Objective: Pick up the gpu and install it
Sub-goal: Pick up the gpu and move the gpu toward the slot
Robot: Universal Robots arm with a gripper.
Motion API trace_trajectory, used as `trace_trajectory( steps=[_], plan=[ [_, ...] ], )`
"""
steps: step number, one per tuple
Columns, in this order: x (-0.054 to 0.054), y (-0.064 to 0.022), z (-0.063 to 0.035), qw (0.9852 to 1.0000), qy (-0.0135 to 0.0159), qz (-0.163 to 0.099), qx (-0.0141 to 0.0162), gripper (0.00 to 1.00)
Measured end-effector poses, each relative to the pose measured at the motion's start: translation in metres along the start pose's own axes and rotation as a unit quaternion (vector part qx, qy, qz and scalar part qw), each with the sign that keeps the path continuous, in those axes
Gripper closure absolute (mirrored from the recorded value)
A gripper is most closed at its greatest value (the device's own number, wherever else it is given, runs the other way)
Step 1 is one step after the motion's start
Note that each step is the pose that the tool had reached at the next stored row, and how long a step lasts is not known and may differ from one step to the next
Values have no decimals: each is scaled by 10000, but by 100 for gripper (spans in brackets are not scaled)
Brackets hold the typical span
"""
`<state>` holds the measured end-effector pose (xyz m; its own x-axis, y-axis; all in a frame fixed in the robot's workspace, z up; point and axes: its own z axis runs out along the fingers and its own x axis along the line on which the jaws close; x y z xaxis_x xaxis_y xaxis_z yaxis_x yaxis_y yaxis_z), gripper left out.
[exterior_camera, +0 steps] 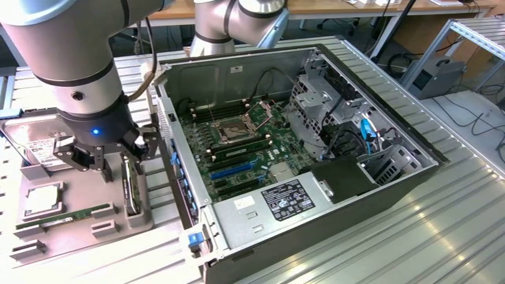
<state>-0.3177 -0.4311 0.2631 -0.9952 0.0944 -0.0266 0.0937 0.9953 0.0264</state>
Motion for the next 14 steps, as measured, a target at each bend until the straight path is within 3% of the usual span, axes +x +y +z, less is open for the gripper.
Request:
trace_trajectory(
  steps=[5, 14],
  plan=[
    [18, 112, 53, 10000, -1, 23, 7, 46],
    [50, 221, 154, 10000, -3, 63, 21, 46]
  ],
)
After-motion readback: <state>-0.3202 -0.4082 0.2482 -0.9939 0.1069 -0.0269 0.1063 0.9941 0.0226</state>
